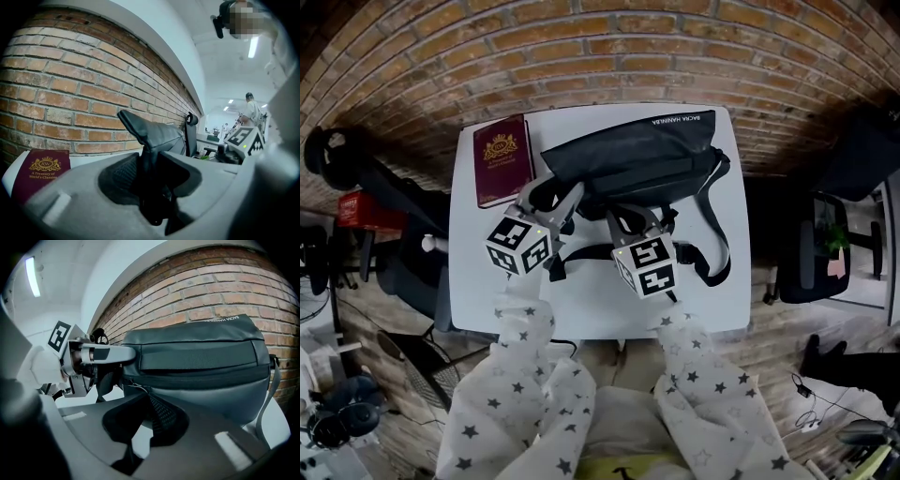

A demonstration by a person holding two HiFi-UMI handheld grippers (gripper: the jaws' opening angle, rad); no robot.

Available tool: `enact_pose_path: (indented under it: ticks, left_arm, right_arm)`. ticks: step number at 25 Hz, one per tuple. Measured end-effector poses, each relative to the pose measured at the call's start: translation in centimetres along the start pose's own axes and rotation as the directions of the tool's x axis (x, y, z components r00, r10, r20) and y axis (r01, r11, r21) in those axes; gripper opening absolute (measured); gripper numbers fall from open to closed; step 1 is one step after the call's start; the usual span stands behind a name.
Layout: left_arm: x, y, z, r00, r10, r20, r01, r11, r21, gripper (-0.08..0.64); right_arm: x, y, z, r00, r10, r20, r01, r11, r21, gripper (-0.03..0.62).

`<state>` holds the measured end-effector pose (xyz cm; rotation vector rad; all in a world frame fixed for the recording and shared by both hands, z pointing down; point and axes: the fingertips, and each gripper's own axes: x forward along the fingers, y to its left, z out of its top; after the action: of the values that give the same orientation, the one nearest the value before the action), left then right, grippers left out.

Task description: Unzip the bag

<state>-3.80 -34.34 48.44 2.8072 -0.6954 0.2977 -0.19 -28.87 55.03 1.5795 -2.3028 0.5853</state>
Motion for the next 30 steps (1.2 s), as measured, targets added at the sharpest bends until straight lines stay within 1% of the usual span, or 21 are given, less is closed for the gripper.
enact_pose_path:
  ticks: [6,11,23,30]
  left_arm:
    - [0.1,-0.1,-0.1,1.000,0.002,0.002,-0.002,1.000,0.000,0.133]
    - [0.0,0.0,-0.1,1.000,0.006,-0.008,-0.006,1.000,0.004,0.133]
    - [-0.1,0.2,-0.1,1.000,0.018,-0.007,-0.018,1.000,0.007,0.133]
    - [-0.1,0.3,-0.1,1.000,0.025,-0.004,-0.025,1.000,0.002,0.133]
  right_arm:
    - [-0.4,-1.3,0.0,1.000,-0.024,0.003,0.024,0.999,0.025,0.017]
    - [-0.8,-2.2,0.3,0.999,-0.043,0.009,0.043,0.999,0.027,0.017]
    - [-2.9,-6.6,0.4,0.988,-0.150,0.024,0.147,0.984,0.098,0.017]
    - [-3.8,-8.2,0.3,0.982,-0.186,0.028,0.182,0.976,0.118,0.017]
